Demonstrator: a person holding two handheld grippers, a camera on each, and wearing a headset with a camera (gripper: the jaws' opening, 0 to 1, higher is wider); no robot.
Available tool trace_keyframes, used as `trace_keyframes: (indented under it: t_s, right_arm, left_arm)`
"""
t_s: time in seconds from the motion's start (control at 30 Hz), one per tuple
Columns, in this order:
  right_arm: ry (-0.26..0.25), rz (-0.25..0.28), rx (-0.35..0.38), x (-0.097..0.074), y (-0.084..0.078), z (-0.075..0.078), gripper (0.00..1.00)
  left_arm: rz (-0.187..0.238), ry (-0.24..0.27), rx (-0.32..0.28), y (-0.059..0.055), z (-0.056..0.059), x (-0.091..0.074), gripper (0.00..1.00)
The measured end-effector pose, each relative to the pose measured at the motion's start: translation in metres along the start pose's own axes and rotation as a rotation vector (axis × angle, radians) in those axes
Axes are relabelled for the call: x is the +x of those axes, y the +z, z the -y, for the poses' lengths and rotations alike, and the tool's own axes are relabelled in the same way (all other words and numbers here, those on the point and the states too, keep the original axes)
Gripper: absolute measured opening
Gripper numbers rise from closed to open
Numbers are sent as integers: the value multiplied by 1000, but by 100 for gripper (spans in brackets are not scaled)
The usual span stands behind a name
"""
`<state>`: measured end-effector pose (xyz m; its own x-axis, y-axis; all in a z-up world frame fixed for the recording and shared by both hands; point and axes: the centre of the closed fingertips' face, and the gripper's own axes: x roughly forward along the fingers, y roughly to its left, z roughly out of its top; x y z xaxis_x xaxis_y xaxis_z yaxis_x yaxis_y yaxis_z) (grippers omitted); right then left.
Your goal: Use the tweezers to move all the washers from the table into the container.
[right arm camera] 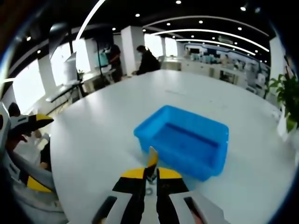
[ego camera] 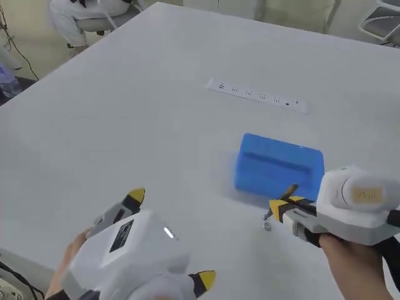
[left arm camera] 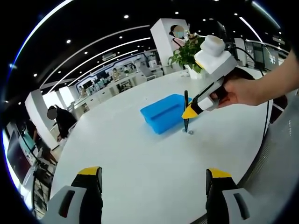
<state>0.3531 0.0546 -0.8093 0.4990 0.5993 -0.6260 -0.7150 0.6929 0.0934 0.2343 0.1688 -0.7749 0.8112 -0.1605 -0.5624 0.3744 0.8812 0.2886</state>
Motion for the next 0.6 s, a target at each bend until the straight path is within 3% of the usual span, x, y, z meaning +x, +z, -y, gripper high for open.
trace_keyframes:
  t_s: [0.23,0.6]
  right_arm:
    - [2,-4,21,-1,3,0,4]
    - [16,41,12,-15,28,-1,4]
  left_arm:
    - [4,-7,7,1,2,0,94]
    - [0,7,-11,-1,-2,0,94]
